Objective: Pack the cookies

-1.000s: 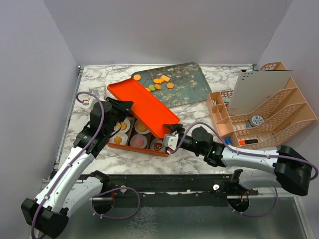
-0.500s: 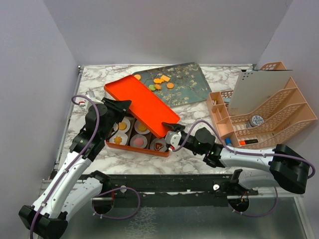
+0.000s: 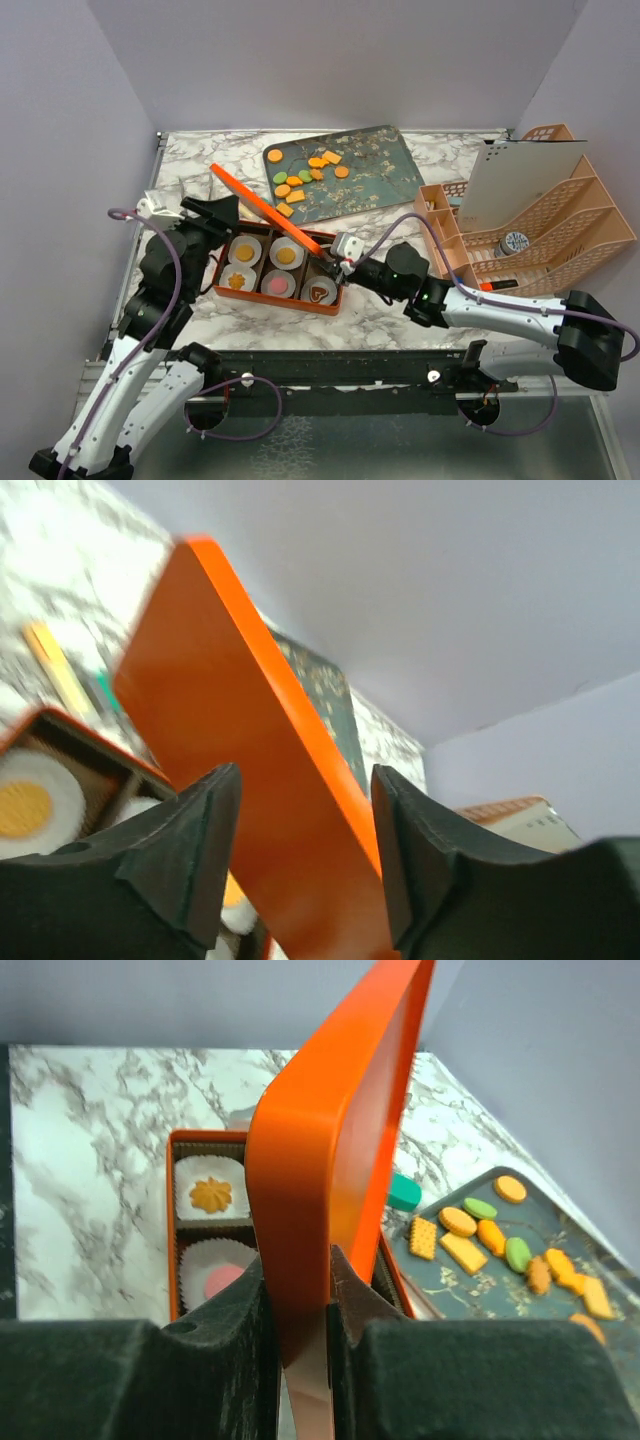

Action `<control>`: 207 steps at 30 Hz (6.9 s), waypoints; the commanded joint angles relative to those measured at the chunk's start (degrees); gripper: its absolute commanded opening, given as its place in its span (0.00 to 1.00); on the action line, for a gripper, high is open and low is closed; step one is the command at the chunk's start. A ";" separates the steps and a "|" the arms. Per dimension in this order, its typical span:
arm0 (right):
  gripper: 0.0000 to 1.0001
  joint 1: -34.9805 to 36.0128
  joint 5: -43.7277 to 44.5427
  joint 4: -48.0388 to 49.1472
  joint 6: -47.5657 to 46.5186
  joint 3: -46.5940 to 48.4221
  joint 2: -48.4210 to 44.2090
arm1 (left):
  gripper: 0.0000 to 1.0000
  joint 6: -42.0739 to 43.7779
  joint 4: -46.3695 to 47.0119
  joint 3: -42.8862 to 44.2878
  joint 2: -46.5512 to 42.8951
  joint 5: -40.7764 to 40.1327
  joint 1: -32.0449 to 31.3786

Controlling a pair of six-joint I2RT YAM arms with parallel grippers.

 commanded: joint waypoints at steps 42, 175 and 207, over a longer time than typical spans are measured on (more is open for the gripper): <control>0.00 -17.41 -23.26 18.25 96.79 0.66 21.54 | 0.91 39.10 -2.96 0.65 15.69 -2.21 8.87; 0.20 -31.22 -23.95 21.69 81.83 -21.01 26.57 | 0.95 34.53 -3.64 1.64 46.55 36.75 18.04; 0.67 -28.37 -18.54 -18.59 72.62 -14.84 0.73 | 0.90 32.40 -4.12 3.08 44.24 34.47 17.60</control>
